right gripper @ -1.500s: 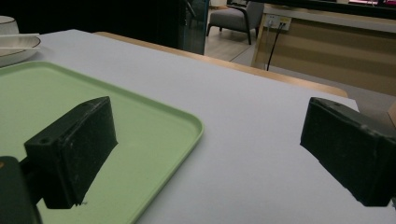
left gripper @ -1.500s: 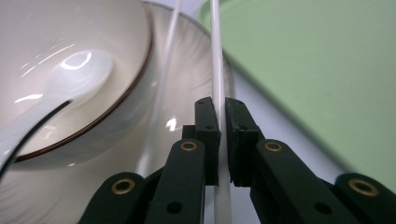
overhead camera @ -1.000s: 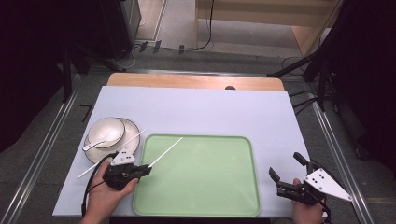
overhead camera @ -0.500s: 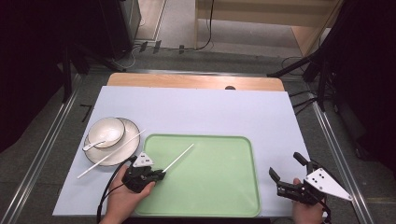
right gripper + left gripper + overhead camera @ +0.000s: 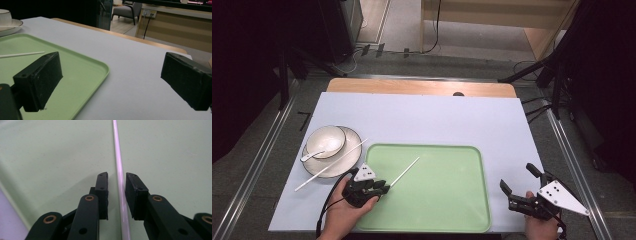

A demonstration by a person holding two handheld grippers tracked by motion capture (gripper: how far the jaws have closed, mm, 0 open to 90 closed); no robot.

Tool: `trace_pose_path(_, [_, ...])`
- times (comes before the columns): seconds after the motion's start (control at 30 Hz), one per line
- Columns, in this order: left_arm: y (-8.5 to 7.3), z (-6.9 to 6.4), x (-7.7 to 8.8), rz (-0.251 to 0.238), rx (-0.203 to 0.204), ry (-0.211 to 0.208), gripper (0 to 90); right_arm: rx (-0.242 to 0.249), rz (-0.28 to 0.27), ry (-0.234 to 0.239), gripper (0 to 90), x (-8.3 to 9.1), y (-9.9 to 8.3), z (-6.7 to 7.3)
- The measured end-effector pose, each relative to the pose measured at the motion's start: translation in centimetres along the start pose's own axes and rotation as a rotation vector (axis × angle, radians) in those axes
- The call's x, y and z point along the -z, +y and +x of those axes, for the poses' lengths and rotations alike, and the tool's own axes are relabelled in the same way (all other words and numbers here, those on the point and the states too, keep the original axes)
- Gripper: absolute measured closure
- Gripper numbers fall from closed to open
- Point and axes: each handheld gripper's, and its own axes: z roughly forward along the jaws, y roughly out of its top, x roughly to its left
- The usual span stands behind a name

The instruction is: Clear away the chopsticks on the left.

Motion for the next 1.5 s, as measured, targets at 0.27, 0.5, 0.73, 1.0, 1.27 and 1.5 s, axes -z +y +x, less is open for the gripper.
trace_pose_path(0.27, [2.1, -1.4, -1.2, -0.029, -0.04, -0.053, 90.0, -0.006, -0.004, 0.014, 4.0, 0.0, -0.1, -0.2])
trace_pose_path(0.5, [3.1, -1.8, -4.4, 0.02, -0.038, -0.017, 90.0, 0.001, 0.003, 0.029, 4.0, -0.2, -0.1, 0.1])
trace_pose_path(0.73, [2.8, -0.9, -3.7, 0.029, 0.007, 0.064, 90.0, -0.002, 0.003, 0.03, 4.0, -0.1, -0.1, -0.1])
trace_pose_path(1.0, [1.6, 1.4, -1.8, 0.019, 0.082, 0.137, 90.0, -0.001, 0.001, 0.034, 4.0, -0.2, -0.1, -0.1])
trace_pose_path(1.27, [0.5, 2.8, -0.5, 0.002, 0.132, 0.163, 90.0, 0.004, 0.006, 0.043, 4.0, -0.4, -0.1, 0.0])
trace_pose_path(1.5, [-0.2, 3.3, 0.1, -0.003, 0.135, 0.131, 90.0, -0.012, 0.003, 0.052, 4.0, -0.4, -0.3, -0.1])
